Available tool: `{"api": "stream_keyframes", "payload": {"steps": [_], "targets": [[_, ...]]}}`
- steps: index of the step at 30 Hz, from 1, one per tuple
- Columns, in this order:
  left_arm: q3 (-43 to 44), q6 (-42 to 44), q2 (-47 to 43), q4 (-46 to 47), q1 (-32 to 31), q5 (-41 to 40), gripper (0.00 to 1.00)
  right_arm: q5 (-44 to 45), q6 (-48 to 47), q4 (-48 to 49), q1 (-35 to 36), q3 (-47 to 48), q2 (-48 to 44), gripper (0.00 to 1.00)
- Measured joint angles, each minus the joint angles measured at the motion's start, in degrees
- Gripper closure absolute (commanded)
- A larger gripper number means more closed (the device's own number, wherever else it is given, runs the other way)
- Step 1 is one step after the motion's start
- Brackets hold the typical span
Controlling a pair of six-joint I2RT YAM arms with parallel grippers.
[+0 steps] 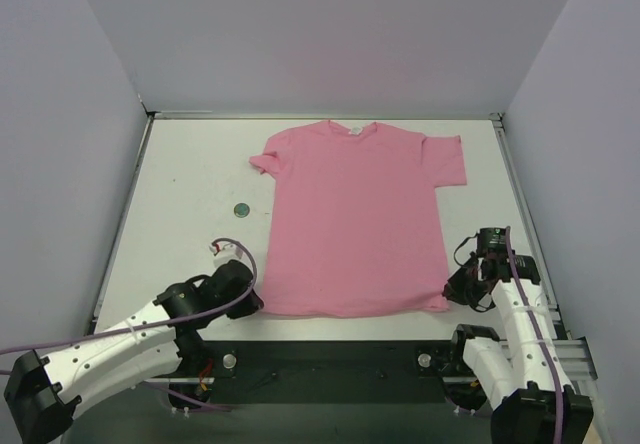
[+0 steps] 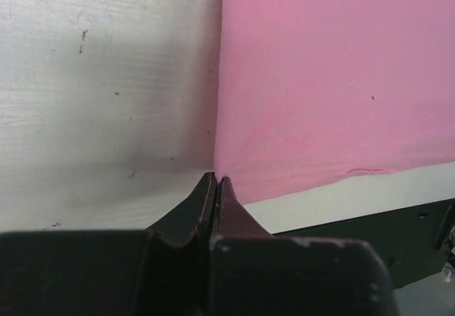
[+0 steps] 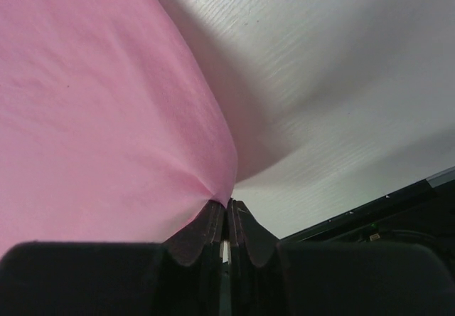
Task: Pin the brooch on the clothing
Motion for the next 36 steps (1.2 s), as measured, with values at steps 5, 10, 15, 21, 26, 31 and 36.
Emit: {"api": "stream_keyframes", "payload": {"steps": [5,10,15,21,26,31,36], "targets": [[0.7,-1.5,2.7,-2.3,-3.1,-1.6,0.81,1.1,1.0,-1.0,2.2,0.0,0.7,0.48],[1.5,-2.4,4.3,-5.0,-6.0,-2.5,0.36,2.7,0.7,-2.8,2.3,2.1,1.0,0.22],[3.6,-1.5,4.2,-7.7,-6.7,-4.4,0.03,3.3,-0.5,-2.8,2.6,6.5,1.2,0.2],[8.6,2.3,4.9,-6.6,-6.6,-9.6,0.03,2.9,-3.0,-0.3,6.8,10.4,5.2,0.14],[14.7,9.3,11.4,-1.6,-1.8,-12.1,0.08,3.7,-3.8,3.3,16.1,14.0,12.0,0.14],[18.7,17.0,18.3,9.2,13.7,-5.4,0.11,6.7,-4.6,7.1,27.4,18.0,19.8,0.13],[24.0,20.5,27.2,18.2,25.0,2.5,0.12,9.4,-5.2,10.9,36.7,21.6,29.2,0.15]]}}
